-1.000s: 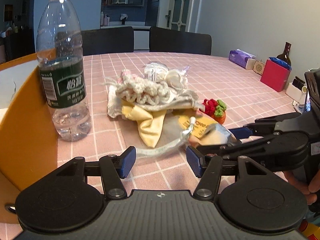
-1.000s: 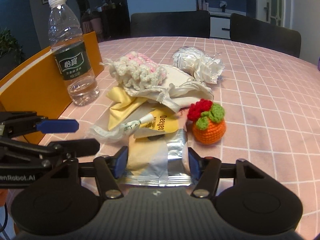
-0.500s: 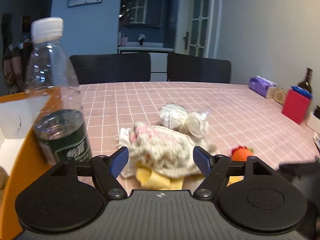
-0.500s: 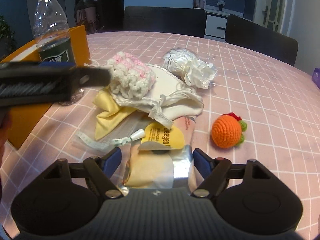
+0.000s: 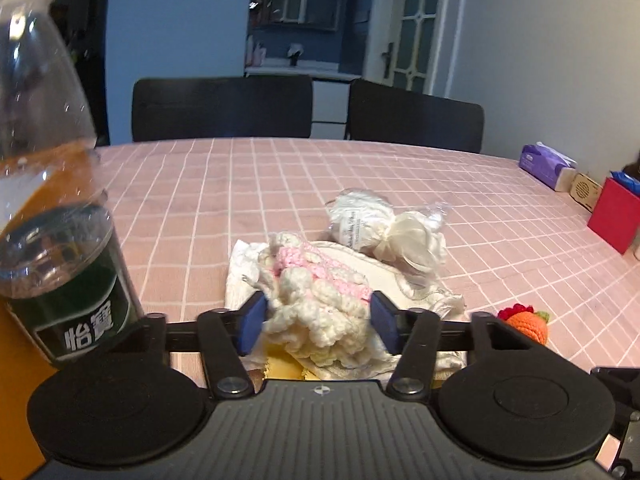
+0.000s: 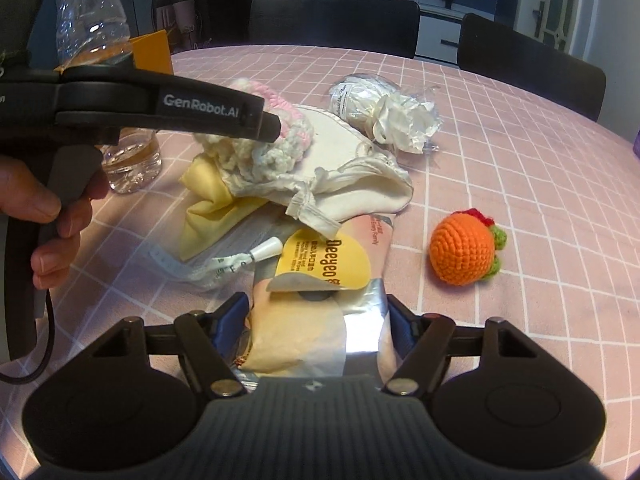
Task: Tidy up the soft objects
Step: 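Grasp the pink-white crocheted item with the left tool while the right tool grasps the Deegeo packet, then carry the crocheted item with the left tool while the right tool carries the packet to the box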
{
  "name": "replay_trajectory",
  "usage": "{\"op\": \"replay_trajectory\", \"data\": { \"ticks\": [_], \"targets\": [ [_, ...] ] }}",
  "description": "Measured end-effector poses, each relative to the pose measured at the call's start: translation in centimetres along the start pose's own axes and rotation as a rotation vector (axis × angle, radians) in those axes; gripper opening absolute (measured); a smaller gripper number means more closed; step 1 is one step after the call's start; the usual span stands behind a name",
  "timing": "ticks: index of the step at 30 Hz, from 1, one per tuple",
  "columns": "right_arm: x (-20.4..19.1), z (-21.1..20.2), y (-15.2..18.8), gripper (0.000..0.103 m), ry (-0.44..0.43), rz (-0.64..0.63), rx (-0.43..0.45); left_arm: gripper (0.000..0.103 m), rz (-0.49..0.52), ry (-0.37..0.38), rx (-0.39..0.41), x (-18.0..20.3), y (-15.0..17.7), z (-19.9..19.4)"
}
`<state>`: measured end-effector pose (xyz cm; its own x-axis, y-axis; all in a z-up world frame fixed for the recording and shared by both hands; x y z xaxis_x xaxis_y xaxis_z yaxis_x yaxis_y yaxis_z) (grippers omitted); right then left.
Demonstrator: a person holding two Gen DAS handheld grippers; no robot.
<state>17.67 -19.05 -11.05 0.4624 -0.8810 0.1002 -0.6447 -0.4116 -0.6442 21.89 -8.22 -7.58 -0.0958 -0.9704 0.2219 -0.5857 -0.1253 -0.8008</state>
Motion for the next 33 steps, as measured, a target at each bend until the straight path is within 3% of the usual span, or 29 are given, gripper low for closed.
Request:
{"op": "replay_trajectory", "data": {
  "ticks": [1, 6, 12, 21, 33],
  "targets": [
    [-0.1, -0.1, 0.1, 0.071, 0.001, 0.0, 0.001, 0.04, 0.013, -0.011, 0.012, 0.1, 0.1, -0.2],
    [-0.1, -0.2, 0.0, 0.069, 0.002, 0.011, -0.001, 0.029, 0.034, -0.013, 0.06, 0.2, 0.1, -1.5],
    [0.0, -1.2, -0.2, 0.061, 0.014, 0.01, 0.001, 0.028, 0.058, 0.006, 0.135, 0.6, 0.0, -4.5],
    [0.3, -4.5, 1.3, 0.06, 0.029, 0.046, 0.016, 0.028, 0.067, 0.058, 0.23, 0.7, 0.3, -11.4],
    [-1.6, -11.4, 1.1, 0.06, 0.046, 0.028, 0.133, 0.028, 0.039, 0.142, 0.297, -0.4, 1.0, -17.8]
  ]
}}
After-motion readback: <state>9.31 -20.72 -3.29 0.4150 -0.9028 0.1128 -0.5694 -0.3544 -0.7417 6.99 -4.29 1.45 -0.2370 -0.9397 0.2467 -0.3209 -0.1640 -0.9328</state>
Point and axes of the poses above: each gripper's, at about its wrist camera, not at the fingertips, and z roughly the way its jaws point, x to its right, y to its underside, the point moved 1 cm from there along z, roughly the way its jaws point, and after that the axes turned 10 degrees about -z, right-handed, at the moved point
